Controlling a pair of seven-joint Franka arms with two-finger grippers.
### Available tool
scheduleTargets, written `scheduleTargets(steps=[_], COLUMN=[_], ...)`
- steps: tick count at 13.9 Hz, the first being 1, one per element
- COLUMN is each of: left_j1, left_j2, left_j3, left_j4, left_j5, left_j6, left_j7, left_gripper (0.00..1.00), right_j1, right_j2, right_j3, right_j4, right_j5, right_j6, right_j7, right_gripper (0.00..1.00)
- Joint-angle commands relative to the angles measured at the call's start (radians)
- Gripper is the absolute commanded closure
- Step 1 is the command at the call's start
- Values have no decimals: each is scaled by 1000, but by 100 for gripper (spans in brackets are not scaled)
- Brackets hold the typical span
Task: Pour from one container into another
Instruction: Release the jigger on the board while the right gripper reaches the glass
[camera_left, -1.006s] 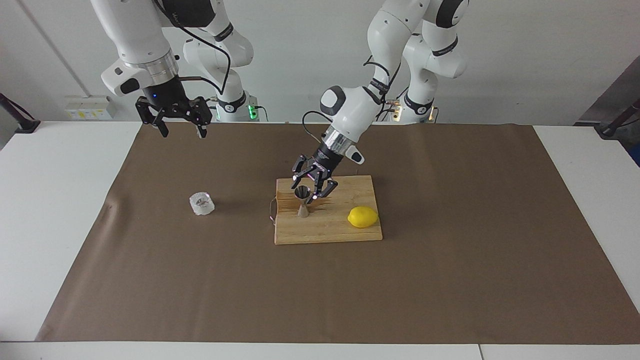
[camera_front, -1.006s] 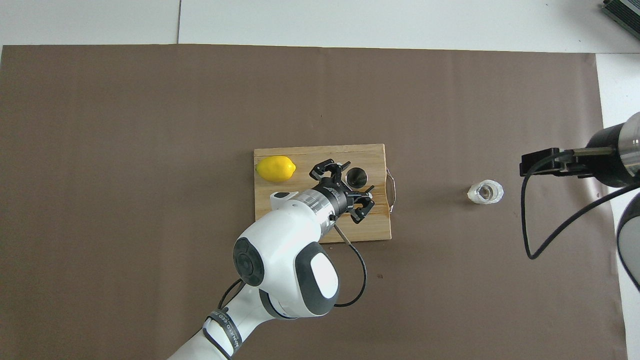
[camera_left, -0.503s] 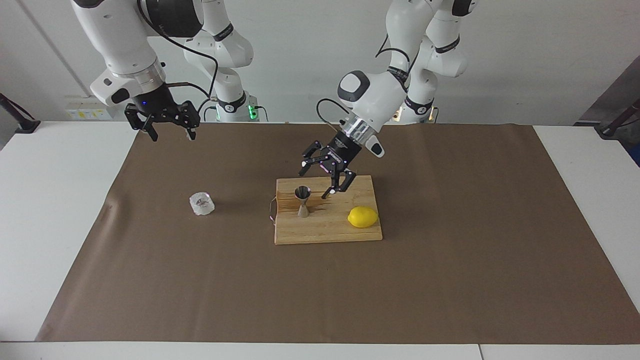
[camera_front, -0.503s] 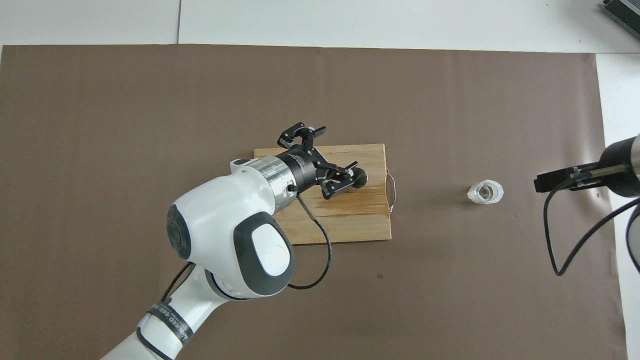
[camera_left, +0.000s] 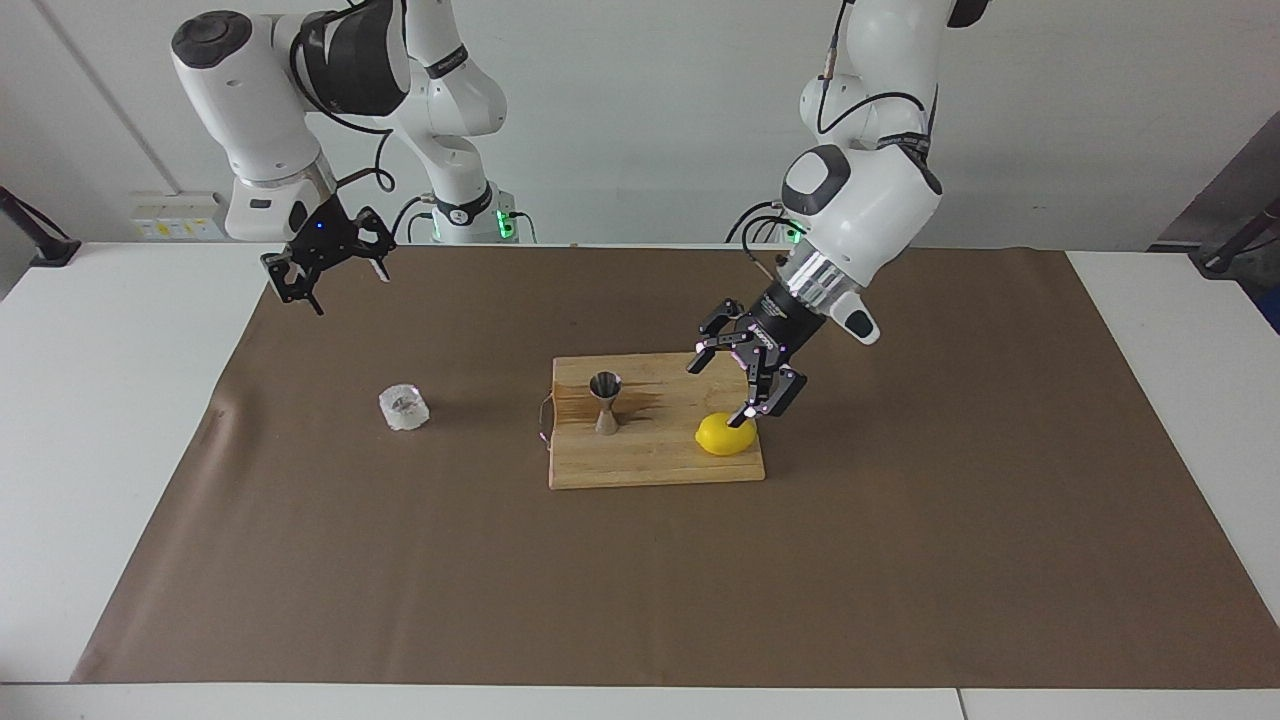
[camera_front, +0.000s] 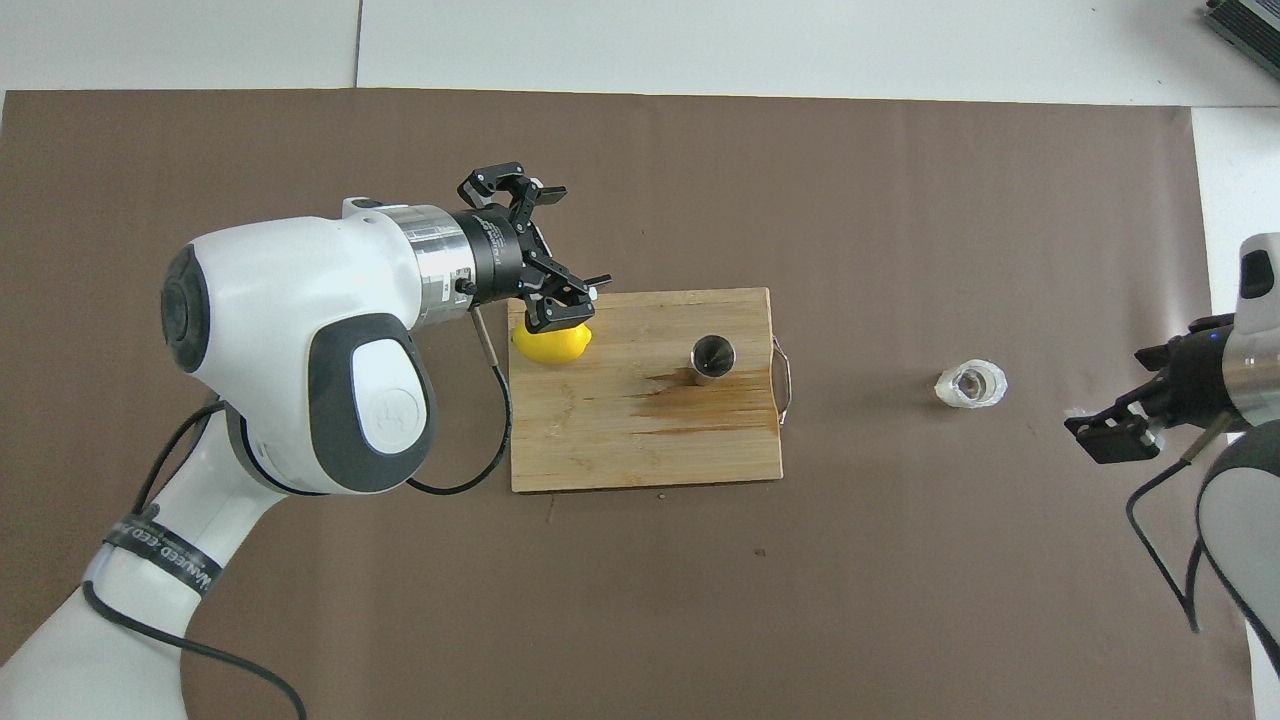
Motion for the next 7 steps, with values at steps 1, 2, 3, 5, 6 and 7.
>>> scheduleTargets(steps=[1,2,3,5,6,7], left_j1=[54,67,84,105,123,137], left_j2=[11,9,6,3,3,2], left_j3=[-8,-8,-8,-6,-6,-6], left_j4=[77,90,104,120,120,120], left_j5=[192,269,339,389,390,390], left_j6=[-107,-136,-162,-190,-194,-222], left_j7=[33,50,82,183,269,403], left_gripper=[0,0,0,0,0,0], right_j1=[-33,-44,-57,-83,-102,-129], right_j2=[-14,-6,6,58,95,139], right_j3=[7,7,7,8,8,8], right_j4=[-105,-136,-156,-171,-178,-181], right_j5=[44,64,93,121,157,214], right_j6=[100,138,160,175,192,226], right_j7=[-312,-402,-485,-648,-752,-865], right_gripper=[0,0,0,0,0,0])
